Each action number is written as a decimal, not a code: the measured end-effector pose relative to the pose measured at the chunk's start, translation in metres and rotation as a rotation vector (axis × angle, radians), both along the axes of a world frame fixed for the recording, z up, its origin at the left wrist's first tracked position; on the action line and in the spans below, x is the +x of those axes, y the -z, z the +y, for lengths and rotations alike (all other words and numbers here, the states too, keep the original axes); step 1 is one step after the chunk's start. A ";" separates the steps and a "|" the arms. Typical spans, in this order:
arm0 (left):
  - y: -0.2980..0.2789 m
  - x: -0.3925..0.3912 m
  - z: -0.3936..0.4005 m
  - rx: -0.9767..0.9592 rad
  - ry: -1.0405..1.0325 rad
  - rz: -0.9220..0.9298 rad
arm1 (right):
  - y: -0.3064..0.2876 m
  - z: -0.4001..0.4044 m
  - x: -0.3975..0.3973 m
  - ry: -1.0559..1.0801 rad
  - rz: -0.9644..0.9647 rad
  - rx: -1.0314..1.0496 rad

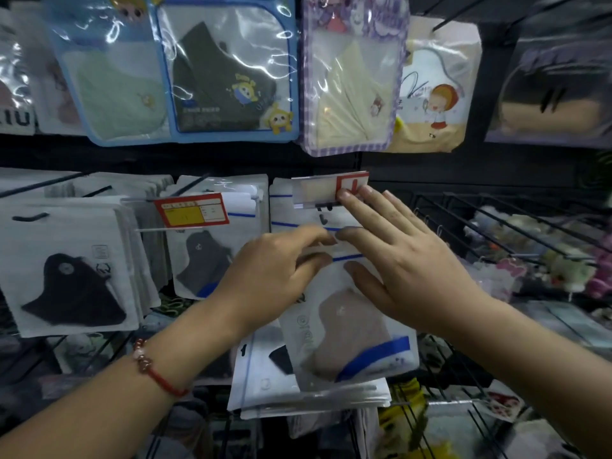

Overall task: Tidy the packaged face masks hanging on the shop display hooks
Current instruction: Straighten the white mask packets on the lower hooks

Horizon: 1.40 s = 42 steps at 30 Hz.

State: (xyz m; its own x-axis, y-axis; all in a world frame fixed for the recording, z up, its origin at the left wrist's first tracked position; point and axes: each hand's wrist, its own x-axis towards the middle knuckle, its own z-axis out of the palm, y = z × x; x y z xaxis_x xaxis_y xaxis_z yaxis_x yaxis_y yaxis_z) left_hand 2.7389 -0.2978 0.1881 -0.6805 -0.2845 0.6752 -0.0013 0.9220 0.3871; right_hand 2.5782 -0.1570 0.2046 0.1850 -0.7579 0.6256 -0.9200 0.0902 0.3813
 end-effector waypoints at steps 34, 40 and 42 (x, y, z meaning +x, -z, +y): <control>0.048 -0.036 -0.041 -0.783 -0.429 0.289 | 0.004 -0.004 -0.001 -0.009 0.000 -0.034; 0.073 -0.043 -0.028 -0.667 -0.500 0.058 | 0.006 -0.005 0.001 -0.010 -0.026 -0.019; 0.074 -0.046 -0.024 -0.634 -0.511 -0.021 | 0.007 -0.005 0.001 -0.010 -0.035 -0.014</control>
